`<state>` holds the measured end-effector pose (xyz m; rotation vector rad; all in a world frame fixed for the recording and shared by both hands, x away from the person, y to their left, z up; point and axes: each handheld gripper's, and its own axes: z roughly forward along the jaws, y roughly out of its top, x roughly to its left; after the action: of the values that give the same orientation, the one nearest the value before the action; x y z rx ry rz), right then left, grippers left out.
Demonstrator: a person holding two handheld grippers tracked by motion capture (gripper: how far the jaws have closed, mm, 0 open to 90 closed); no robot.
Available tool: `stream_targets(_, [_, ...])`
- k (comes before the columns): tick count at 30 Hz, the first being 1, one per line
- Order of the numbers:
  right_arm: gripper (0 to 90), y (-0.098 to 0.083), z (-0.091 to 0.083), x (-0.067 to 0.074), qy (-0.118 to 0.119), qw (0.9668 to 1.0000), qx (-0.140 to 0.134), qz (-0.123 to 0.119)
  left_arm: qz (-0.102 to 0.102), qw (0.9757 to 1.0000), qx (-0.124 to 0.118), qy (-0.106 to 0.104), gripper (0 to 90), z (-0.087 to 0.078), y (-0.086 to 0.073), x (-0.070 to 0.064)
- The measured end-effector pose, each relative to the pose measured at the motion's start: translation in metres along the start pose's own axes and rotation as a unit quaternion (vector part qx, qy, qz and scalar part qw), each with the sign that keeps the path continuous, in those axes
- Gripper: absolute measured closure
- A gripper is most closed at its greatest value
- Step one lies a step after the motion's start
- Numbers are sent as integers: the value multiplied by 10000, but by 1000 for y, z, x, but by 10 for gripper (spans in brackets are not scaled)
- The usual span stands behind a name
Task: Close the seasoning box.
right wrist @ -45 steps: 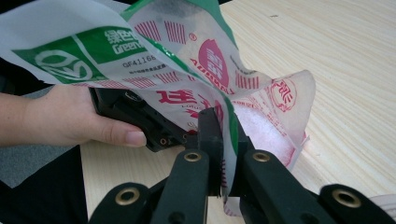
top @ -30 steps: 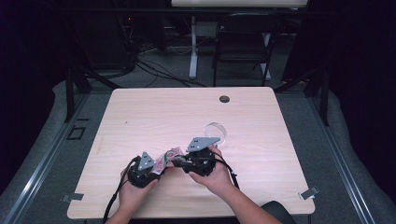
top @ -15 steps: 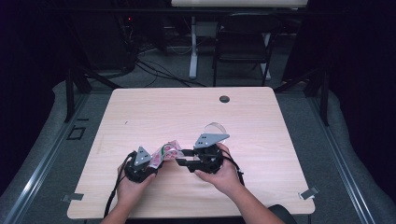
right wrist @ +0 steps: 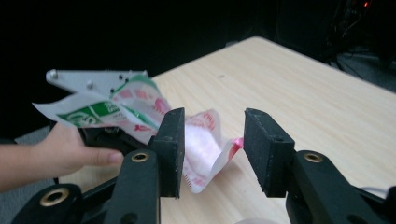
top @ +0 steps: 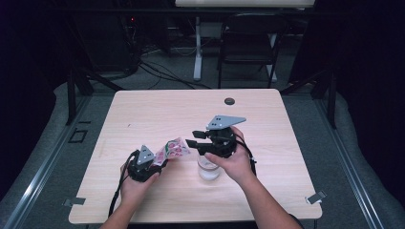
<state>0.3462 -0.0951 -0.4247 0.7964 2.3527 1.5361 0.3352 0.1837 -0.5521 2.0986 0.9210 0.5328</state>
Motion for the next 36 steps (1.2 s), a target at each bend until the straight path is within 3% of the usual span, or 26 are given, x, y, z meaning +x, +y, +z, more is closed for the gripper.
stream_targets(4, [571, 1, -8, -12, -50, 9998, -191, 57, -57, 10000, -36, 24, 597, -2, 1, 2])
stream_targets(7, [550, -1, -11, -17, -69, 9999, -132, 59, -105, 9999, -66, 46, 599, -4, 1, 3])
stream_targets(11, [561, -8, -16, -17, -90, 9998, -149, 116, -22, 9999, -86, 128, 600, -7, 4, 2])
stream_targets(17, [623, -15, -23, -12, -163, 9995, -197, -175, 181, 9995, -132, 243, 601, -13, 8, -4])
stream_targets(23, [628, -14, -28, -11, -35, 9994, -217, -255, 93, 9995, -284, 90, 601, -14, 13, -5])
stream_targets(26, [627, -12, -31, -12, 143, 9994, -242, -187, 126, 9995, -277, 66, 601, -15, 17, -5])
stream_targets(36, [613, -8, -41, -9, 242, 9990, -299, -241, 326, 9986, -345, 210, 602, -17, 36, -2])
